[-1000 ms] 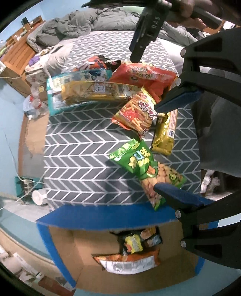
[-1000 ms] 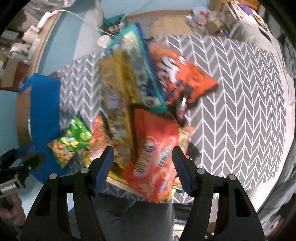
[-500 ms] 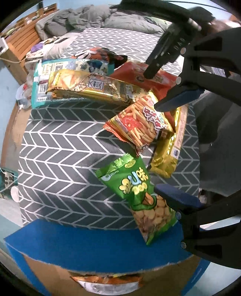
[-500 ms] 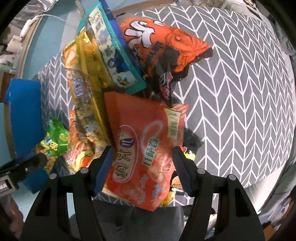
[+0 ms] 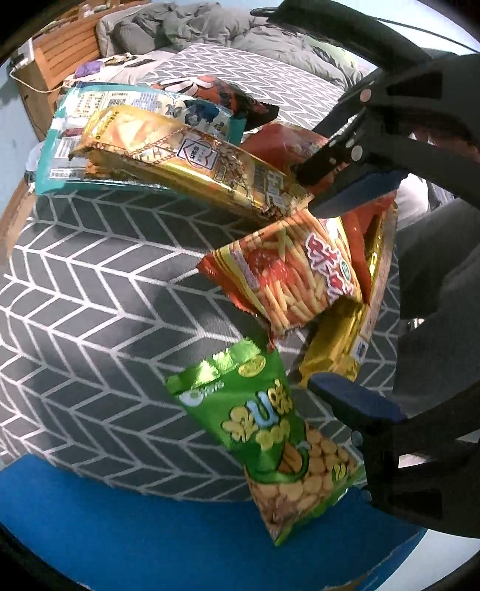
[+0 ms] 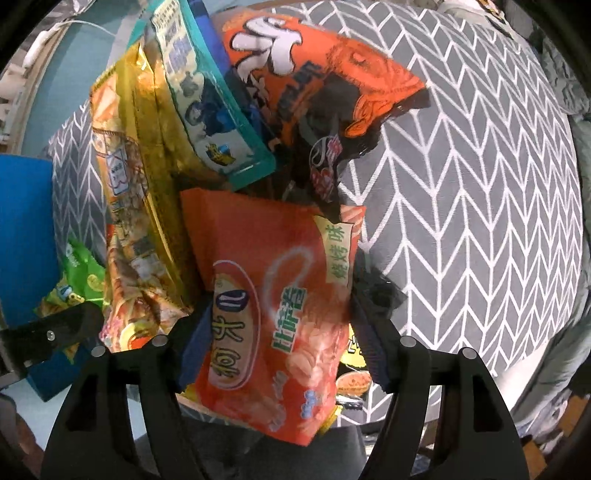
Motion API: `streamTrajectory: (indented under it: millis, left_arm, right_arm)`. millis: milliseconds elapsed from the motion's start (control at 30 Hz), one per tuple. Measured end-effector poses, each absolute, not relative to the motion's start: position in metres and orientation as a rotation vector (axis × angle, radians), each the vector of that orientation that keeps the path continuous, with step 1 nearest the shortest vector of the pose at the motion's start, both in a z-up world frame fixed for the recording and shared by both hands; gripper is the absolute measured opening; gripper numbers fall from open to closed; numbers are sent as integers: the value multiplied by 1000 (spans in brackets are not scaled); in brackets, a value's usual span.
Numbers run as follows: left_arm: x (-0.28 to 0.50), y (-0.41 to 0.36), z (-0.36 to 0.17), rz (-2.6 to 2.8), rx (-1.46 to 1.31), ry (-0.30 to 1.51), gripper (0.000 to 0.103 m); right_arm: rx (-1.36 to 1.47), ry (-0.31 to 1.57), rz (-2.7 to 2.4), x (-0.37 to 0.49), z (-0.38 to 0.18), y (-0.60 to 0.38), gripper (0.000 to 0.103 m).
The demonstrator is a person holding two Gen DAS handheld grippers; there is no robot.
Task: Organize snacks
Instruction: 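Grasp the large orange bag with the right tool while the left tool grasps the red stick-snack bag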
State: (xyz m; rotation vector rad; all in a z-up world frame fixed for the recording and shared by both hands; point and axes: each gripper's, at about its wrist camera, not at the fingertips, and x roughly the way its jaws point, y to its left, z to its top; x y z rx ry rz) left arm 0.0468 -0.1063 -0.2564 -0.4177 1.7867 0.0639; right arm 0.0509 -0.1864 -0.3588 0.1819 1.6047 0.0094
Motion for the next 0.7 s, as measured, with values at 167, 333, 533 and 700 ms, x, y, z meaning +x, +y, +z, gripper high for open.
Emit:
streamTrajectory:
  millis: [167,333,533,700]
  left_arm:
    - [53,-117,-268,75,-438,1816,88]
    - [60,-128,-274,92,-455,1822,89]
    - [65,-143,-284,97,-465,1838,90]
    - [68,-157,-292,94,-447,1846,91]
  right_arm:
    - [183,1586,73,53,-356,-184,52]
    - [184,1574,106,56,-351,-190,46]
    - [169,1548,101,62,-335,-206,40]
    - [194,1545,93,58,-334,-227,40]
